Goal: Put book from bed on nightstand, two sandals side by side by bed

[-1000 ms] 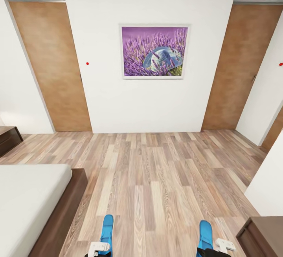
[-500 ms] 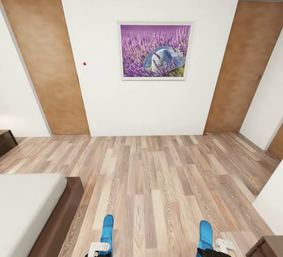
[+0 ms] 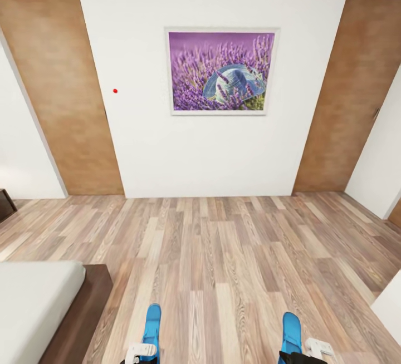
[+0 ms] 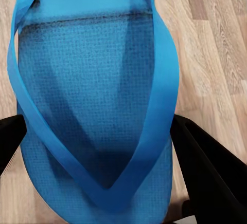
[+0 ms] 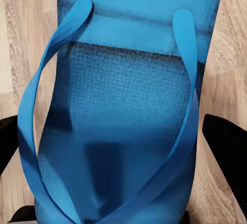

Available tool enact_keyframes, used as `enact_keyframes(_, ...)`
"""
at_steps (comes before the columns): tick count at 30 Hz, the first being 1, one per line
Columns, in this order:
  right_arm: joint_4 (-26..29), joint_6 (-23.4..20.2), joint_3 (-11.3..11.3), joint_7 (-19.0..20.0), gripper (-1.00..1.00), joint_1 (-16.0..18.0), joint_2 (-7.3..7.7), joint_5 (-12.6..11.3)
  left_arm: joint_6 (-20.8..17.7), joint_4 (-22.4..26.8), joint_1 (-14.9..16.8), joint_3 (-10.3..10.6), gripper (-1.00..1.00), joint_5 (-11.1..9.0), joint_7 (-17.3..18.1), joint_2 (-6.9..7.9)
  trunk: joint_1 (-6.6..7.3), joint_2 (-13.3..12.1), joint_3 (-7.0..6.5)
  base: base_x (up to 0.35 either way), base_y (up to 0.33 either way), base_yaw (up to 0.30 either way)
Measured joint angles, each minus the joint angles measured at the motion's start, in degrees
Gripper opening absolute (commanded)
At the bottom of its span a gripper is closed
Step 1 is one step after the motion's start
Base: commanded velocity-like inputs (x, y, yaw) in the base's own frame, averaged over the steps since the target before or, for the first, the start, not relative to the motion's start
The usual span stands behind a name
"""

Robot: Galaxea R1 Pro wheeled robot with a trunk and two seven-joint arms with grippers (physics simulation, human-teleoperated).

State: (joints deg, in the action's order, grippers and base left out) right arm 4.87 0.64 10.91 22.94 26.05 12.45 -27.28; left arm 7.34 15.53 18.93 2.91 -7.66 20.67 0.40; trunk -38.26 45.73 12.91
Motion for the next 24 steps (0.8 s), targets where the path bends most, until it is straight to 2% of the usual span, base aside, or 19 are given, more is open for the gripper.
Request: enact_keyframes(24,0.0,0.02,0.0,-0.02,-1.0,0.0,-0.03,0.0,0.0,0.01,0.0,0.03,-1.0,0.03,0.0,0.0,0.0,0.0,0.0,0.325,0.0,0.0)
